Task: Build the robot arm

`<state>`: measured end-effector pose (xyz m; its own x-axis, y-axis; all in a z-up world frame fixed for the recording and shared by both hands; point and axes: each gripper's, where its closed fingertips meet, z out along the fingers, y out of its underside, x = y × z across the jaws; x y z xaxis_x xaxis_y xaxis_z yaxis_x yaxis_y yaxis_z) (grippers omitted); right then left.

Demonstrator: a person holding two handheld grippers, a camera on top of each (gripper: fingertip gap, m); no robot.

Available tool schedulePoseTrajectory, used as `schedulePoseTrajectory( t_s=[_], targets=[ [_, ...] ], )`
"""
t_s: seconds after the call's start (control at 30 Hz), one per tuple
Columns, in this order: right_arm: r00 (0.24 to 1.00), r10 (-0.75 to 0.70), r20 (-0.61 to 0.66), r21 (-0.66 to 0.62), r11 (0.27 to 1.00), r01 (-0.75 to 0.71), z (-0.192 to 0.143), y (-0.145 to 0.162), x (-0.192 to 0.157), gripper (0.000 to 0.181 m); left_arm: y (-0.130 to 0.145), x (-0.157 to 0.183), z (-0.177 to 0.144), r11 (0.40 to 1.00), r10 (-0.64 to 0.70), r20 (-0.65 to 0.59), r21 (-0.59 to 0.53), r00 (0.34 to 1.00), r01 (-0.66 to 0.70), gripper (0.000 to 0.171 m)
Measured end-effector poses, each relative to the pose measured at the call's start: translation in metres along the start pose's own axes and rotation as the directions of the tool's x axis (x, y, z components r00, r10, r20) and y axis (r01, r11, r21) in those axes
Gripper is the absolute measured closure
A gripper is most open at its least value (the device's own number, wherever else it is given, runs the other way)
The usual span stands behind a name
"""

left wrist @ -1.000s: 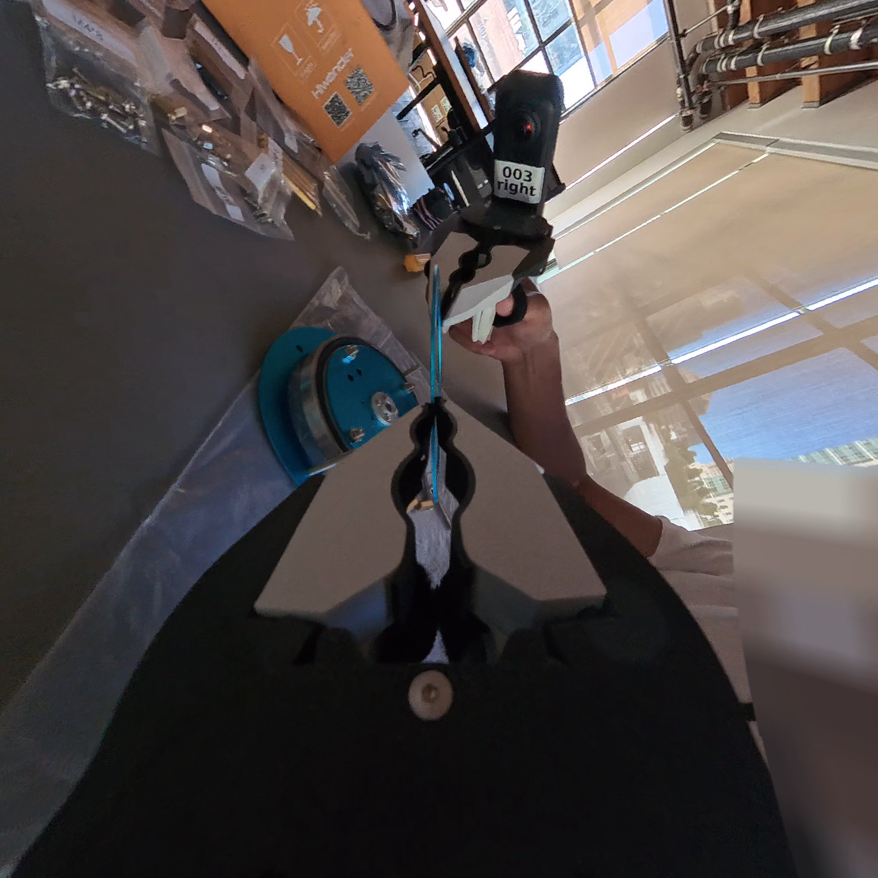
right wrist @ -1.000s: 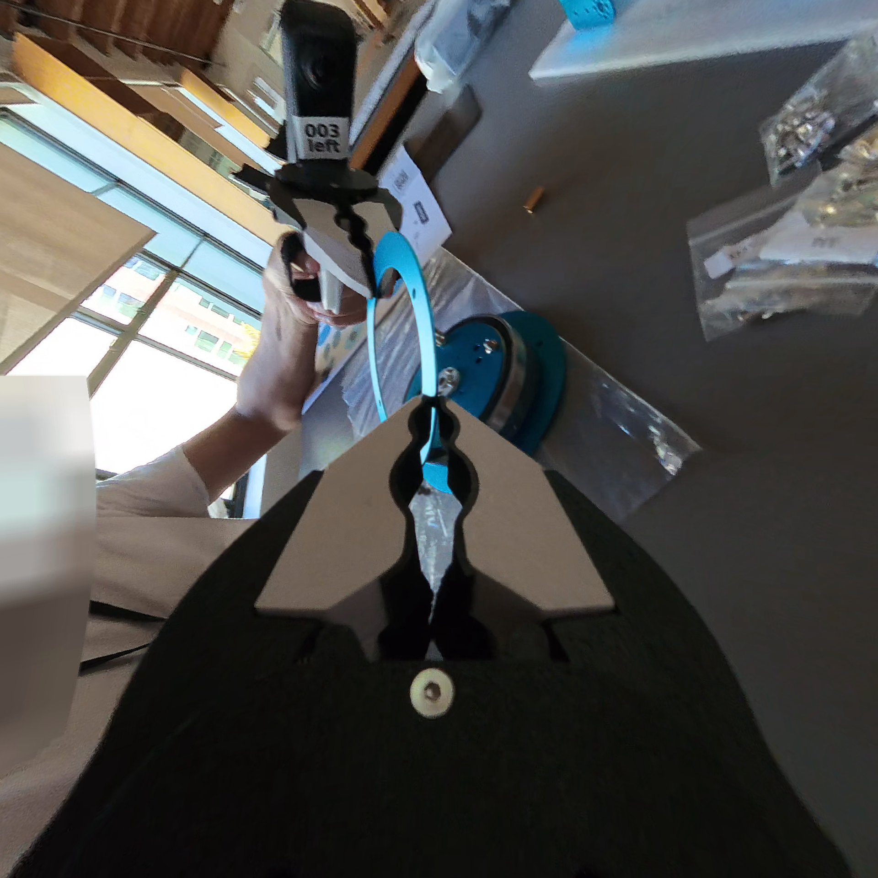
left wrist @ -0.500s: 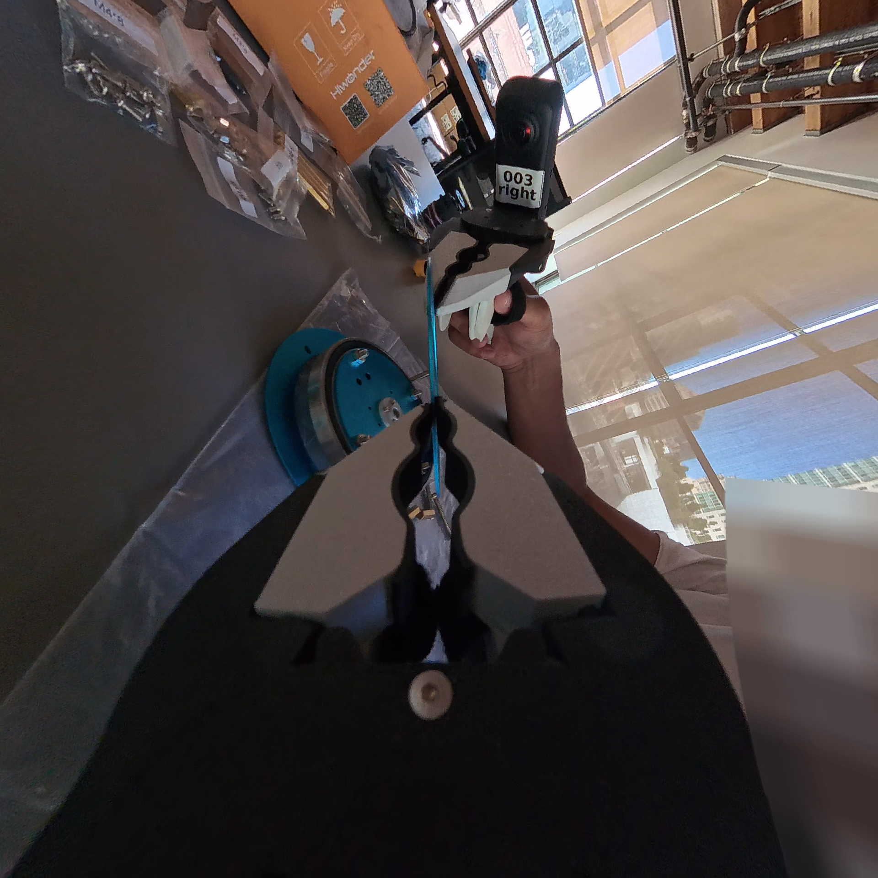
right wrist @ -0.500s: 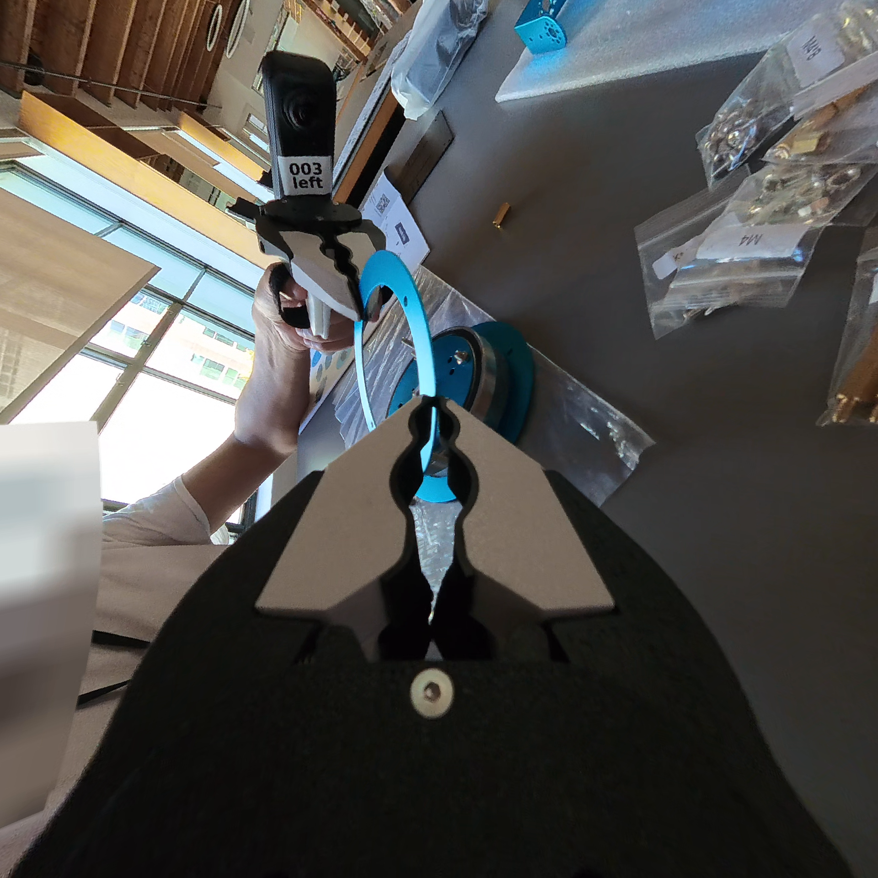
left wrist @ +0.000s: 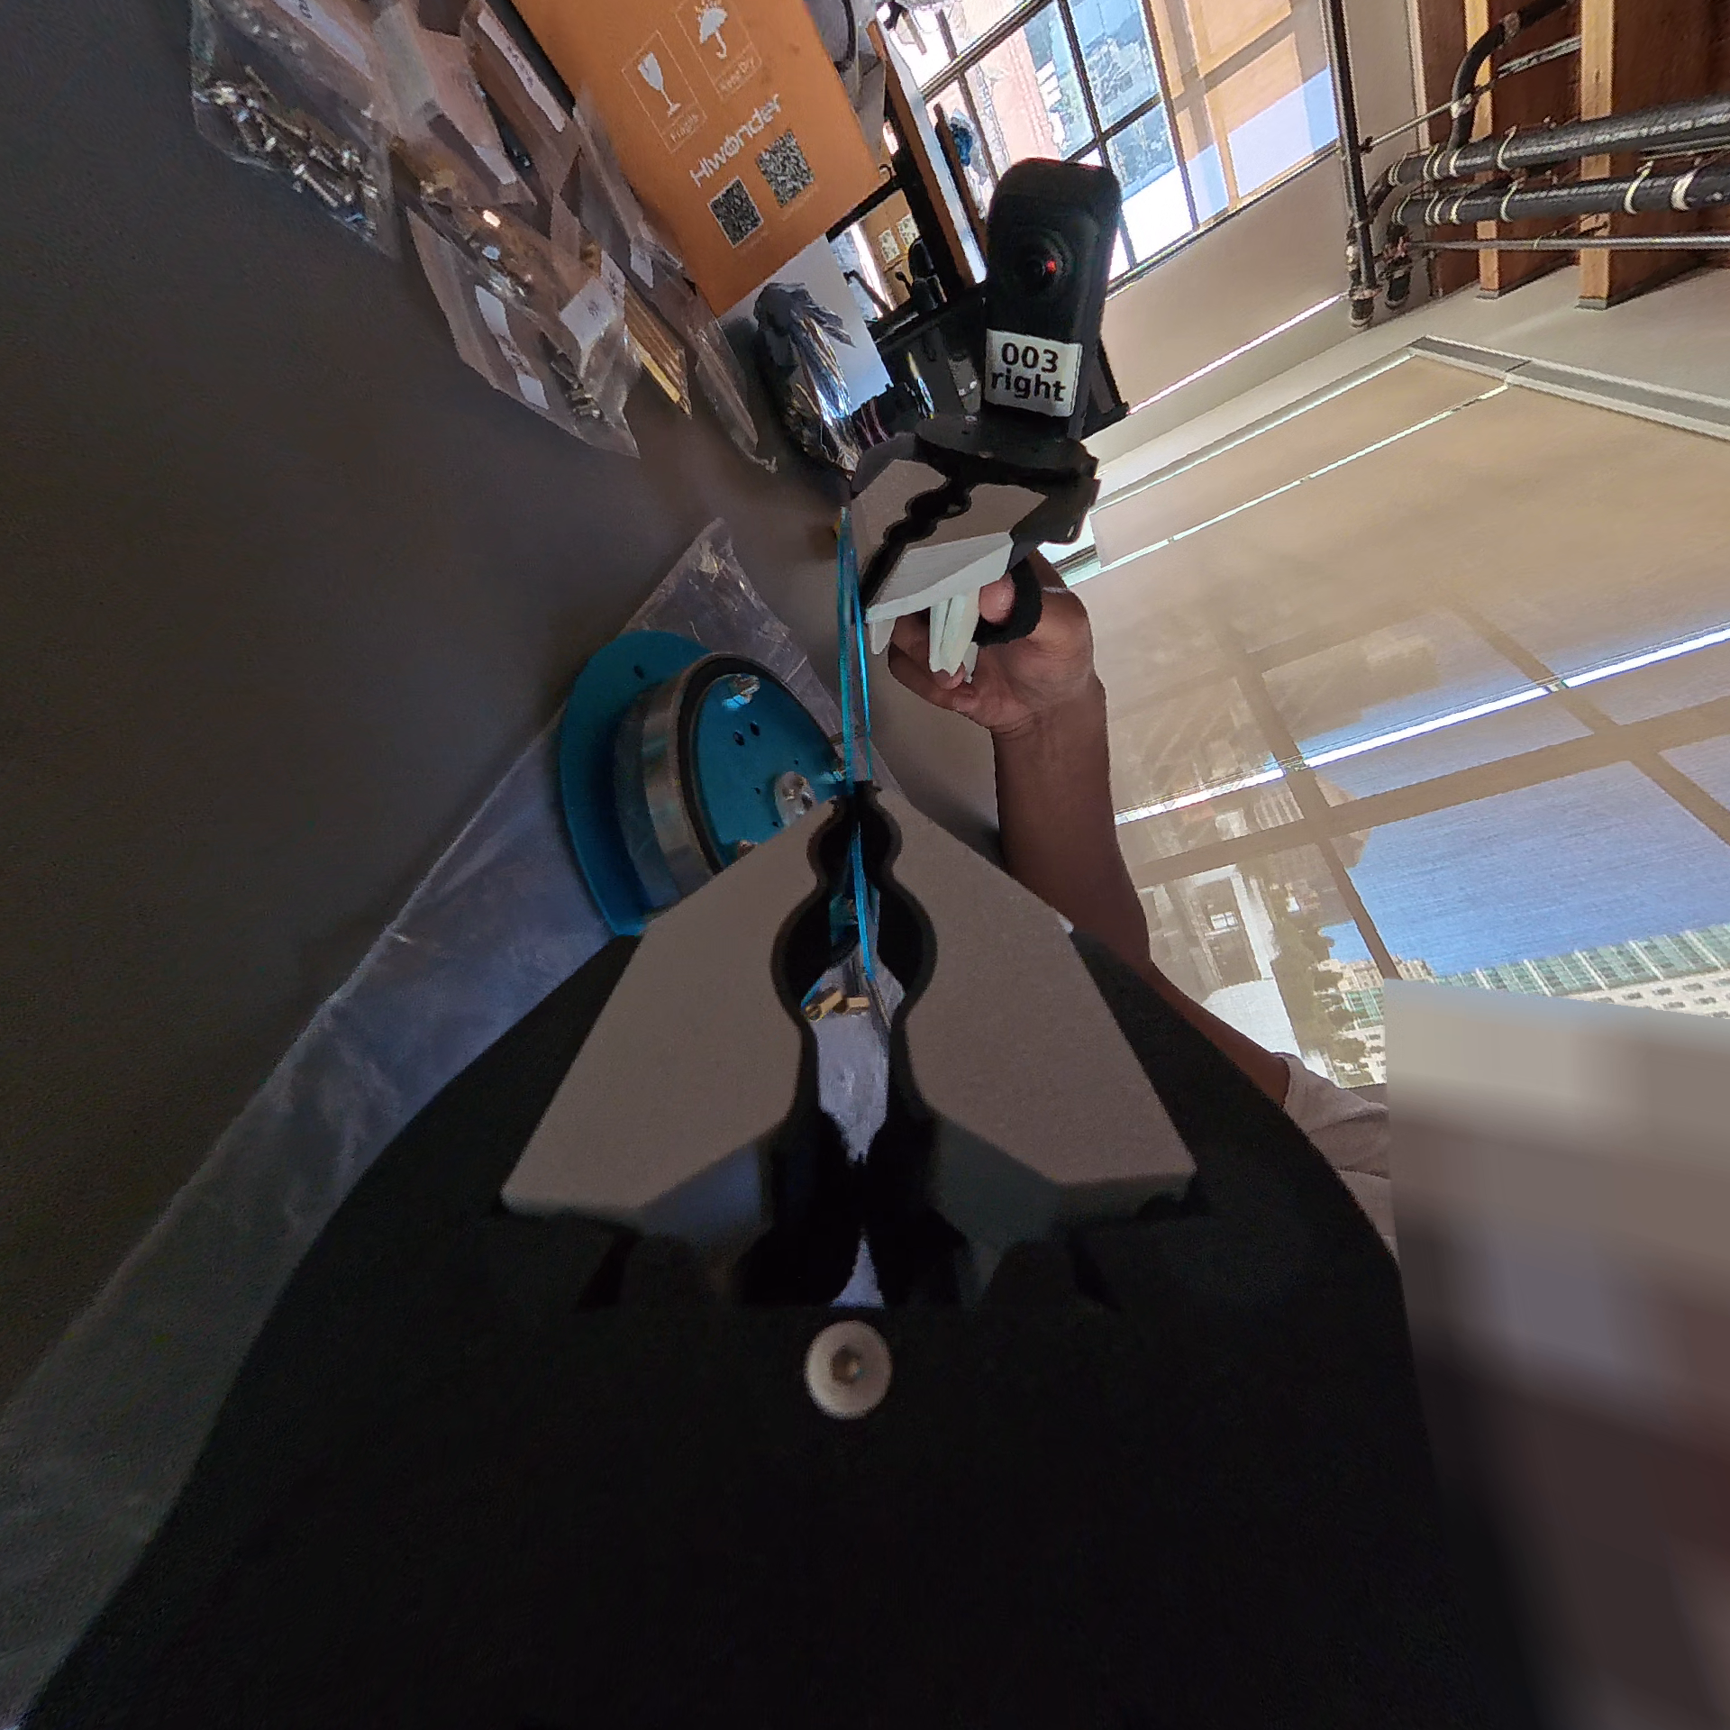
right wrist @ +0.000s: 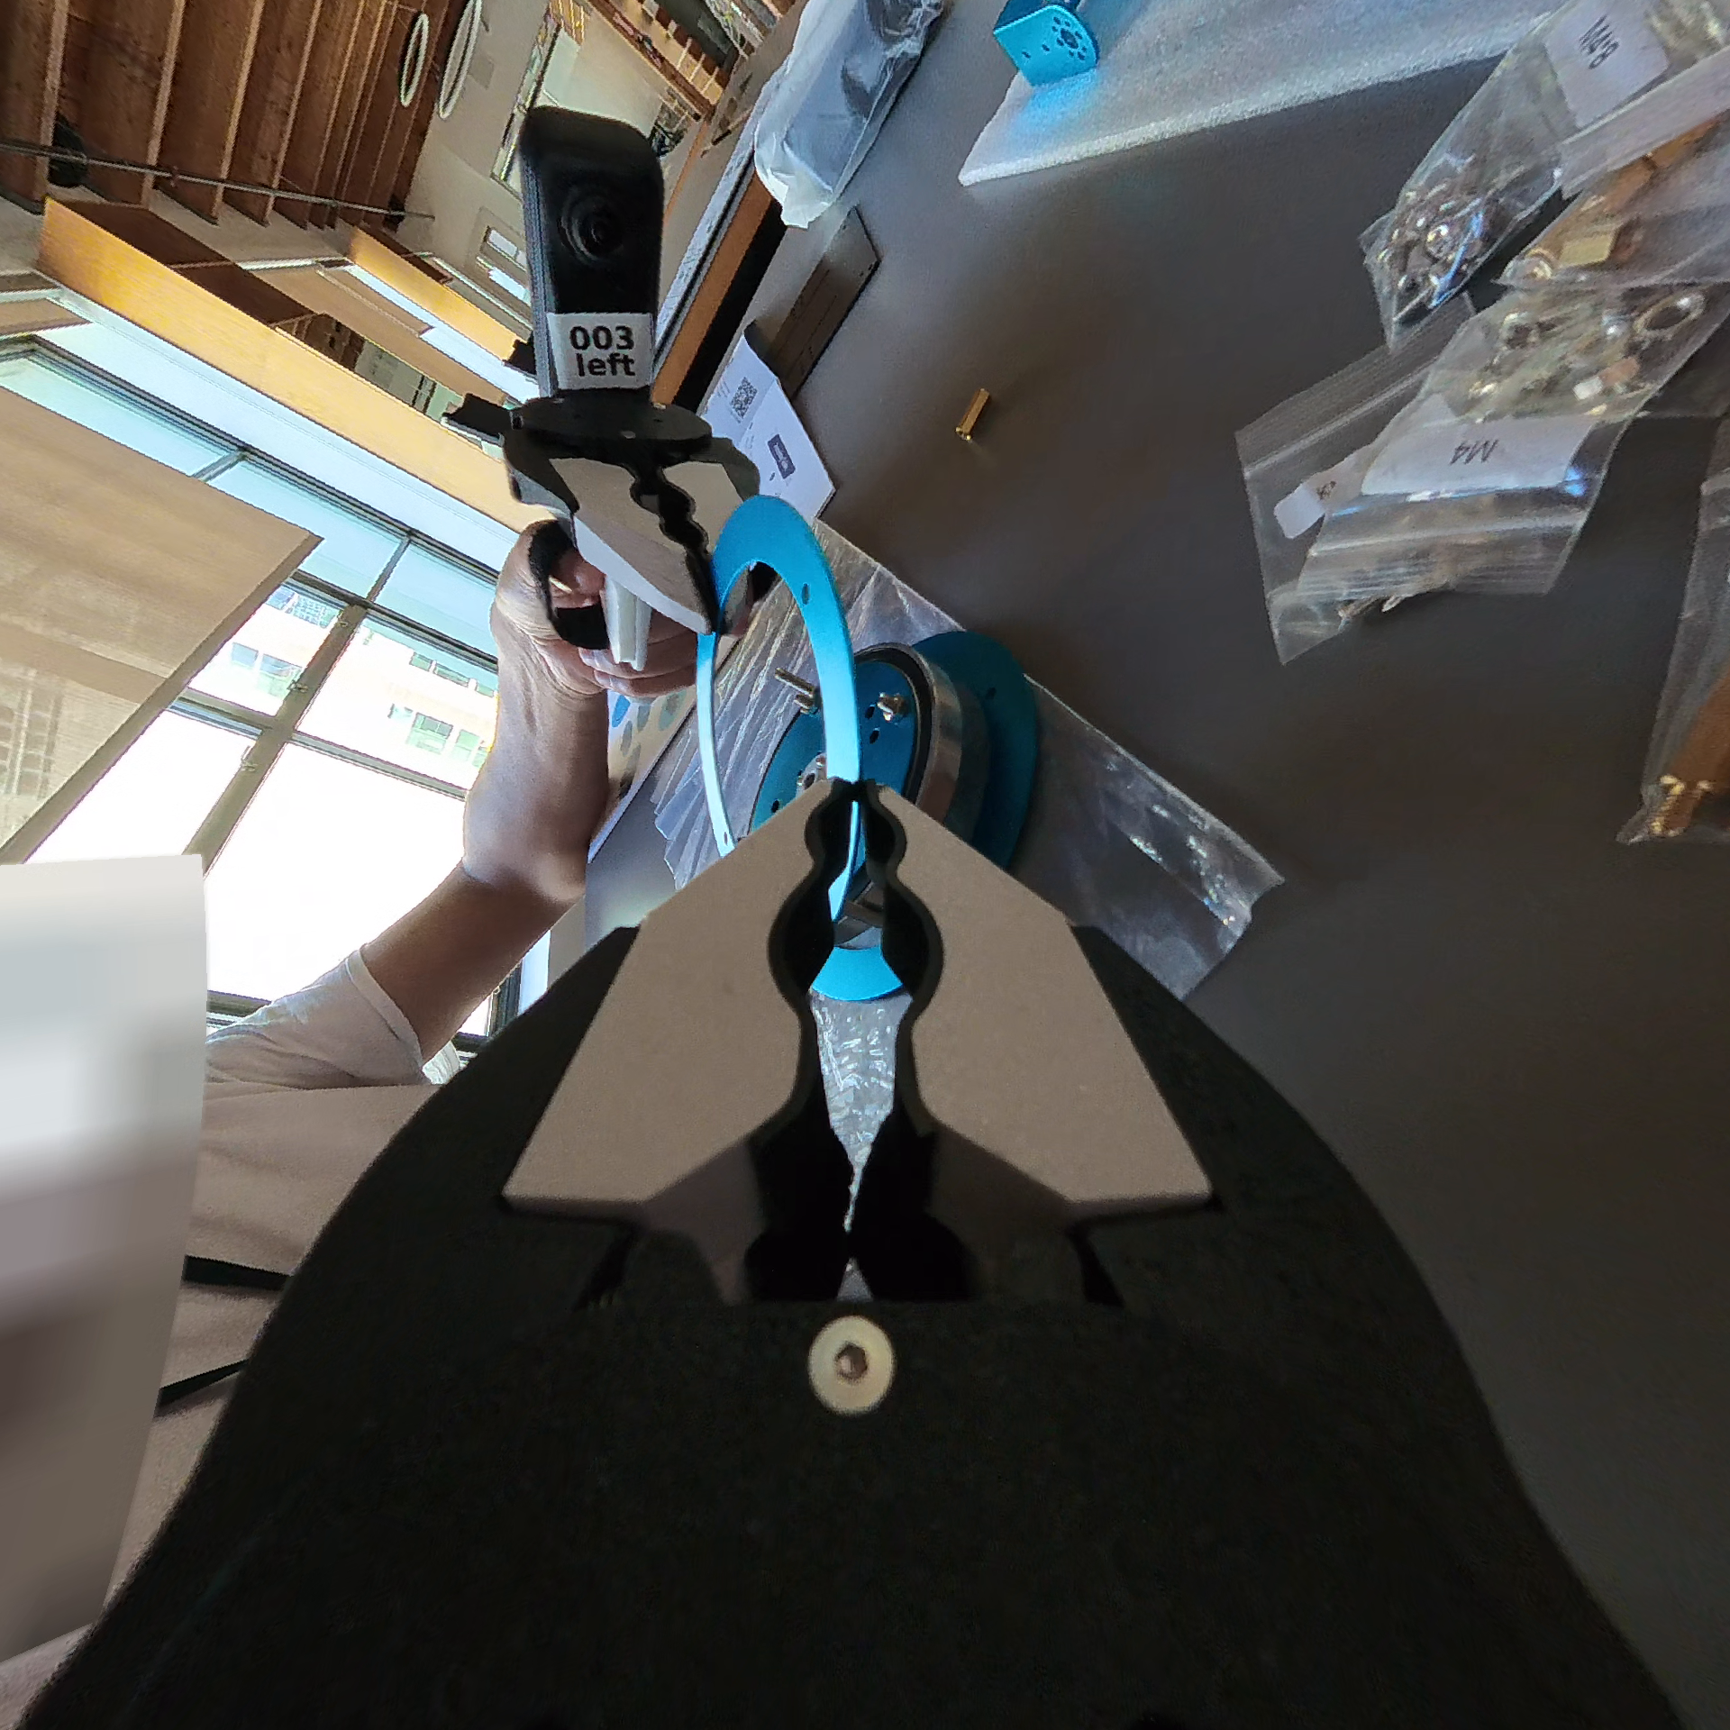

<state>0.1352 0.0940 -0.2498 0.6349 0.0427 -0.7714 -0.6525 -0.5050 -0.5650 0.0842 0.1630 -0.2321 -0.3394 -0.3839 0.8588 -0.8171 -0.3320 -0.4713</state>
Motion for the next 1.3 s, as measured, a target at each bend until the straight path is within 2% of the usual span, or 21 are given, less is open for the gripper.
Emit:
schedulePoseTrajectory(
  t_s=[0.2,0.9,1.3],
  targets=[
    [1.000,0.003,-0.005,0.004,1.000,-0.003,-0.001,-0.001,0.001,0.181,0.000,-0.012,-0.001,1.000,0.016,0.060,-0.004,0.998,-0.016,0.168],
    [1.000,0.018,-0.022,-0.015,1.000,-0.019,0.000,0.003,0.006,0.181,-0.002,-0.016,-0.007,0.999,0.047,0.103,-0.003,0.994,-0.047,0.169],
    [1.000,0.007,-0.027,-0.031,1.000,-0.008,0.004,0.005,0.006,0.181,0.014,-0.016,-0.010,0.994,0.074,0.111,-0.092,0.991,-0.064,0.170]
  ],
)
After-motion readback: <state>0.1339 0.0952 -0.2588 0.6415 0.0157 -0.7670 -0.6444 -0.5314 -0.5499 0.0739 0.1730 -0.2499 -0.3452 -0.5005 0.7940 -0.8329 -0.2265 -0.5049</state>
